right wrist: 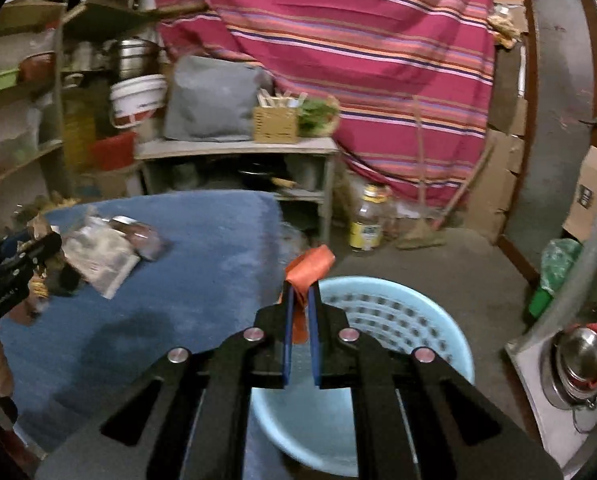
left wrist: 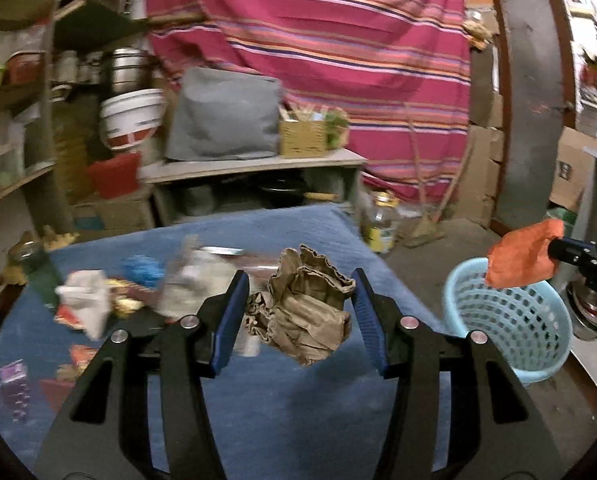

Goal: Collect trash
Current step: 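Carry both items over the blue basket and open both tools to drop them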

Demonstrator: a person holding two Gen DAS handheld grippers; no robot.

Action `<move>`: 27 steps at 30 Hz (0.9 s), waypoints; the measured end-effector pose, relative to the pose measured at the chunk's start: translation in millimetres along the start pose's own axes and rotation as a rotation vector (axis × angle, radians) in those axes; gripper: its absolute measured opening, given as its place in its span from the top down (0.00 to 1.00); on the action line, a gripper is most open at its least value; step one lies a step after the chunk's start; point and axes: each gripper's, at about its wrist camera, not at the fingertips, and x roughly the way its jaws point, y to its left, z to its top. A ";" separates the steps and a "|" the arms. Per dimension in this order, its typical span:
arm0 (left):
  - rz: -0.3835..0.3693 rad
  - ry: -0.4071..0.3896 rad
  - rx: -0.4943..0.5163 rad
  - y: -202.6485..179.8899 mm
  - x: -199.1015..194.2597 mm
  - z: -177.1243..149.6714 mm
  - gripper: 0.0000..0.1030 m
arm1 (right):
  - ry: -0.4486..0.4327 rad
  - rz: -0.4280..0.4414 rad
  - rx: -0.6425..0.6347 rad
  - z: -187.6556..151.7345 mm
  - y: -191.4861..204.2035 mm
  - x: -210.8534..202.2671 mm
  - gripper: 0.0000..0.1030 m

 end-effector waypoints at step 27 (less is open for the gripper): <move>-0.235 0.100 0.090 -183.5 86.2 4.6 0.32 | 0.073 -0.072 0.153 -47.9 -115.7 18.4 0.93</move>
